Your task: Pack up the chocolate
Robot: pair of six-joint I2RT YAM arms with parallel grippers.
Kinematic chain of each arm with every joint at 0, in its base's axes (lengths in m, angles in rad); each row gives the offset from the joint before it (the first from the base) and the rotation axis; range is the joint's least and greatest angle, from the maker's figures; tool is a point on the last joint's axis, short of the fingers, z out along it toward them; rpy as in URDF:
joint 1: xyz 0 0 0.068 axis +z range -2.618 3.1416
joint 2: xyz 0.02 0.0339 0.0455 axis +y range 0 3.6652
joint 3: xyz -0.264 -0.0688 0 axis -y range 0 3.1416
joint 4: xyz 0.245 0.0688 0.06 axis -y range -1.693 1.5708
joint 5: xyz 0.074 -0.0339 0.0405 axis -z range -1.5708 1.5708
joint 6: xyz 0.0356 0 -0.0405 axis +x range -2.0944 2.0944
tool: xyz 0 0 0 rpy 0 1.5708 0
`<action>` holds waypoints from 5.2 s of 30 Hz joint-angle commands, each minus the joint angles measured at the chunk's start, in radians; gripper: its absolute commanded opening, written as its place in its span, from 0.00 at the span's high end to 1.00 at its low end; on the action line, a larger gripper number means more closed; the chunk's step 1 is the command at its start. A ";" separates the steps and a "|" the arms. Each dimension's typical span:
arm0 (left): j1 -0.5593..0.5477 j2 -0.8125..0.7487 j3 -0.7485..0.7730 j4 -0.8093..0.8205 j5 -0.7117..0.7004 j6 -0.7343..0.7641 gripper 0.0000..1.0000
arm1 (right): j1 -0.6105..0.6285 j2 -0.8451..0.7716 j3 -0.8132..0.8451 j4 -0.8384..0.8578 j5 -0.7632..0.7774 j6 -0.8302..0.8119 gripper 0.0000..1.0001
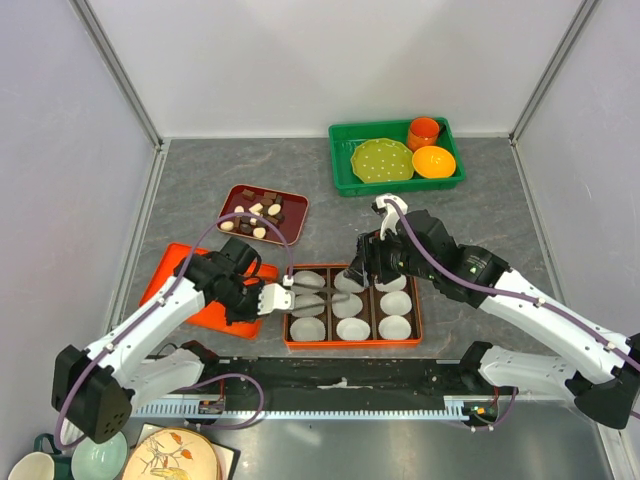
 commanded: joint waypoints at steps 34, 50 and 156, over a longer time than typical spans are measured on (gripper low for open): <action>0.105 0.002 0.599 -0.118 0.733 -0.486 0.98 | -0.013 -0.168 0.364 -0.032 -0.083 -0.286 0.02; 0.278 0.181 0.846 -0.334 1.027 -0.339 0.98 | -0.036 -0.035 0.219 0.226 -0.294 -0.292 0.02; 0.690 0.474 0.613 0.643 -0.026 -0.903 0.27 | -0.027 0.342 0.161 0.695 0.056 -0.386 0.89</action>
